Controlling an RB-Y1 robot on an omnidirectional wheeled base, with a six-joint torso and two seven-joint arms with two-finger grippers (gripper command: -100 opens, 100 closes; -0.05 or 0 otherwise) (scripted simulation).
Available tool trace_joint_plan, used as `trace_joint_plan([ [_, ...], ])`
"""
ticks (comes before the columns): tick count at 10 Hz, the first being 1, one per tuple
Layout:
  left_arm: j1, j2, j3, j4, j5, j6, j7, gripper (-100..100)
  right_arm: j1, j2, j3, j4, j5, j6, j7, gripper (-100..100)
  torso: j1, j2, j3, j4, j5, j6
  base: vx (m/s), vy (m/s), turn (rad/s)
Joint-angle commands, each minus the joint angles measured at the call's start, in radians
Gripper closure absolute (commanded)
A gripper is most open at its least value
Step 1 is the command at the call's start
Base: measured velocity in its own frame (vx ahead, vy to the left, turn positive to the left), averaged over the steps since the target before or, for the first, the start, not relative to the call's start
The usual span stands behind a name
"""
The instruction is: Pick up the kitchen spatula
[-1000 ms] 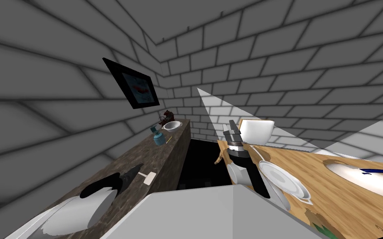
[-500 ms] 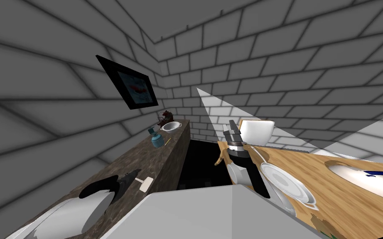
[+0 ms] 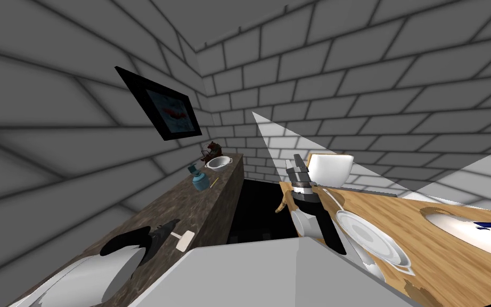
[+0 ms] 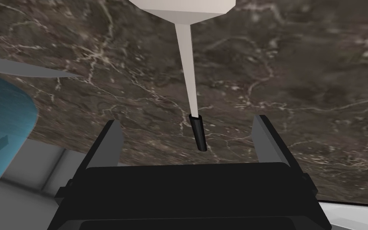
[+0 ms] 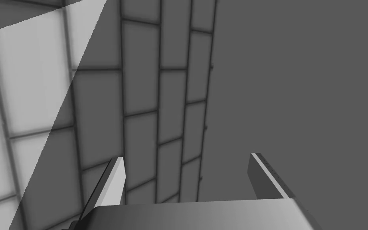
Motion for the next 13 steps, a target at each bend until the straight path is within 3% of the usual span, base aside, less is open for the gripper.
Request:
trace_joint_plan([
  [1, 0.0, 0.0, 0.0, 0.0, 0.0, 0.0, 0.0, -100, 0.0, 0.0, 0.0, 0.0, 0.0, 0.0, 0.0, 0, 0.0, 0.0, 0.0, 0.0, 0.0, 0.0, -0.004, 0.004, 0.014],
  [3, 0.0, 0.0, 0.0, 0.0, 0.0, 0.0, 0.0, -100, 0.0, 0.0, 0.0, 0.0, 0.0, 0.0, 0.0, 0, 0.0, 0.0, 0.0, 0.0, 0.0, 0.0, 0.0, 0.0, 0.0],
  [4, 0.009, 0.006, 0.002, -0.003, 0.008, 0.033, 0.0, -100, 0.0, 0.0, 0.0, 0.0, 0.0, 0.0, 0.0, 0, 0.0, 0.0, 0.0, 0.0, 0.0, 0.0, 0.045, -0.009, -0.034],
  [8, 0.009, 0.006, 0.002, -0.003, 0.008, 0.033, 0.0, -100, 0.0, 0.0, 0.0, 0.0, 0.0, 0.0, 0.0, 0, 0.0, 0.0, 0.0, 0.0, 0.0, 0.0, 0.015, 0.001, 0.005],
  [9, 0.017, 0.011, 0.005, -0.006, 0.016, 0.065, 0.0, -100, 0.0, 0.0, 0.0, 0.0, 0.0, 0.0, 0.0, 0, 0.0, 0.0, 0.0, 0.0, 0.0, 0.0, 0.034, -0.016, -0.053],
  [13, 0.017, 0.011, 0.005, -0.006, 0.016, 0.065, 0.0, -100, 0.0, 0.0, 0.0, 0.0, 0.0, 0.0, 0.0, 0, 0.0, 0.0, 0.0, 0.0, 0.0, 0.0, 0.011, -0.001, -0.003],
])
